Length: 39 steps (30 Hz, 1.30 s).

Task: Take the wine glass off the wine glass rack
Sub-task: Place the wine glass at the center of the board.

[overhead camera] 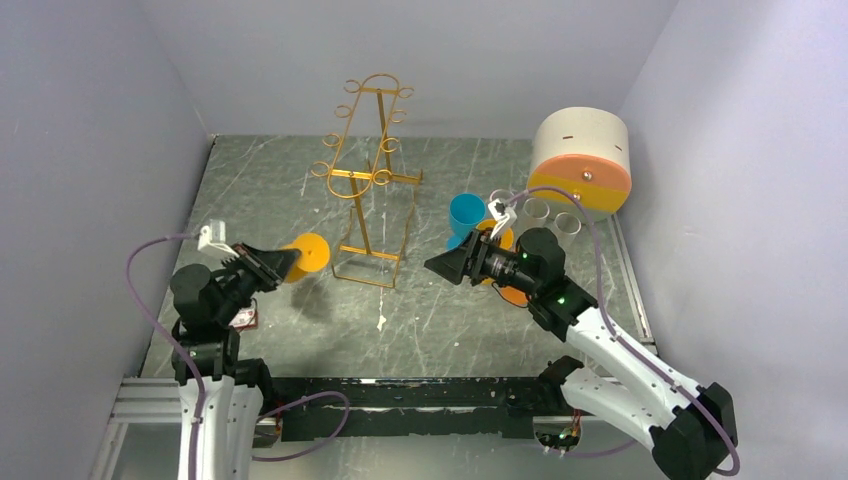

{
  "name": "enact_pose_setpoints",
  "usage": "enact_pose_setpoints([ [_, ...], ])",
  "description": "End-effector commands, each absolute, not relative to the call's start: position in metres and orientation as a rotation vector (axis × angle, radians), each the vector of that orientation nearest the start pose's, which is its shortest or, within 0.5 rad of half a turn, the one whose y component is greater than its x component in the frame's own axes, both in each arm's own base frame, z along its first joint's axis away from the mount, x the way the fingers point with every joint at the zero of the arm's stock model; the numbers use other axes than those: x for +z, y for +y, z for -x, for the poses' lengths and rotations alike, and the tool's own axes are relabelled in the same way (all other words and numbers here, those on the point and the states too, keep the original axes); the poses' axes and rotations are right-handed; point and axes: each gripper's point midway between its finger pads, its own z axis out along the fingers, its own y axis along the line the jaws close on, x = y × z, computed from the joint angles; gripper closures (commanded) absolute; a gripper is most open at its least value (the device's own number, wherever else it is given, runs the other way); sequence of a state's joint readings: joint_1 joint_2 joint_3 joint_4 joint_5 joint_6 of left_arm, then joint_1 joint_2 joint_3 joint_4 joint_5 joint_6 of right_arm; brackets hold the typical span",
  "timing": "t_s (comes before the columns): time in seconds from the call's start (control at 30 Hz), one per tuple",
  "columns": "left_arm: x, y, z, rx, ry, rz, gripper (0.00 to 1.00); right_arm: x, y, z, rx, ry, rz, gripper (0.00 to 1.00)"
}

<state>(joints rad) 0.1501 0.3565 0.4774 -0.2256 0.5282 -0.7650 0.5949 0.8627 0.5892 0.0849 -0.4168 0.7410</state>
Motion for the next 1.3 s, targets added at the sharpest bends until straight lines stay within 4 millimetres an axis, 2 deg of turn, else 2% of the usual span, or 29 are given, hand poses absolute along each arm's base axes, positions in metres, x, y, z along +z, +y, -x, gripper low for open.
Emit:
enact_pose_setpoints([
  [0.0, 0.225, -0.115, -0.201, -1.091, 1.818, 0.189, 0.93, 0.252, 0.266, -0.202, 1.386, 1.836, 0.25, 0.33],
  [0.07, 0.218, -0.118, -0.198, -1.121, 1.842, 0.195, 0.93, 0.25, 0.271, -0.201, 1.409, 1.829, 0.263, 0.33],
  [0.23, 0.21, -0.139, -0.183, -1.368, 1.775, 0.112, 0.93, 0.242, 0.284, -0.197, 1.463, 1.872, 0.316, 0.33],
  [0.33, 0.201, -0.139, -0.18, -1.346, 1.857, 0.114, 0.93, 0.232, 0.293, -0.193, 1.479, 1.924, 0.374, 0.33],
  [0.5, 0.214, -0.146, -0.171, -1.404, 1.866, 0.007, 0.93, 0.221, 0.309, -0.184, 1.503, 1.96, 0.42, 0.33],
  [0.57, 0.211, -0.151, -0.17, -1.416, 1.877, -0.036, 0.93, 0.218, 0.32, -0.178, 1.51, 1.981, 0.466, 0.33],
  [0.67, 0.202, -0.164, -0.165, -1.457, 1.926, -0.104, 0.93, 0.216, 0.337, -0.17, 1.502, 1.999, 0.538, 0.35],
  [0.73, 0.203, -0.179, -0.161, -1.488, 1.932, -0.165, 0.93, 0.214, 0.345, -0.167, 1.505, 2.014, 0.557, 0.36],
  [0.87, 0.207, -0.201, -0.157, -1.487, 1.947, -0.225, 0.93, 0.209, 0.351, -0.165, 1.517, 2.031, 0.57, 0.44],
  [0.97, 0.216, -0.208, -0.153, -1.526, 1.907, -0.25, 0.93, 0.2, 0.351, -0.16, 1.521, 2.067, 0.593, 0.45],
  [1.07, 0.219, -0.213, -0.15, -1.551, 1.882, -0.285, 0.93, 0.202, 0.354, -0.147, 1.587, 2.046, 0.676, 0.48],
  [1.27, 0.219, -0.22, -0.148, -1.564, 1.877, -0.316, 0.93, 0.208, 0.352, -0.14, 1.61, 2.023, 0.713, 0.67],
])
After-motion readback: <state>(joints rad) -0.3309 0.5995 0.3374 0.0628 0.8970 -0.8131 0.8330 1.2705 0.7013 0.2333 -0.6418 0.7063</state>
